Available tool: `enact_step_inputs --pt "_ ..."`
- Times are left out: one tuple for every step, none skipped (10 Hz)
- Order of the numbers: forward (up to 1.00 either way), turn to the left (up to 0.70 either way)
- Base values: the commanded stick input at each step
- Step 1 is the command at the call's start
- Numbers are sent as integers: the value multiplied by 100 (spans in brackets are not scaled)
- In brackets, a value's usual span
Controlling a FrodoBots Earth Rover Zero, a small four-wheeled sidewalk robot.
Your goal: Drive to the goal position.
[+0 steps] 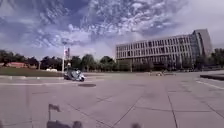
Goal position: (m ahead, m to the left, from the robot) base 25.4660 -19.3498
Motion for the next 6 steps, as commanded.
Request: enact_step_inputs --pt "70 0" --pt "70 0" --pt "70 0" --pt "70 0" --pt "70 0" --pt "70 0"
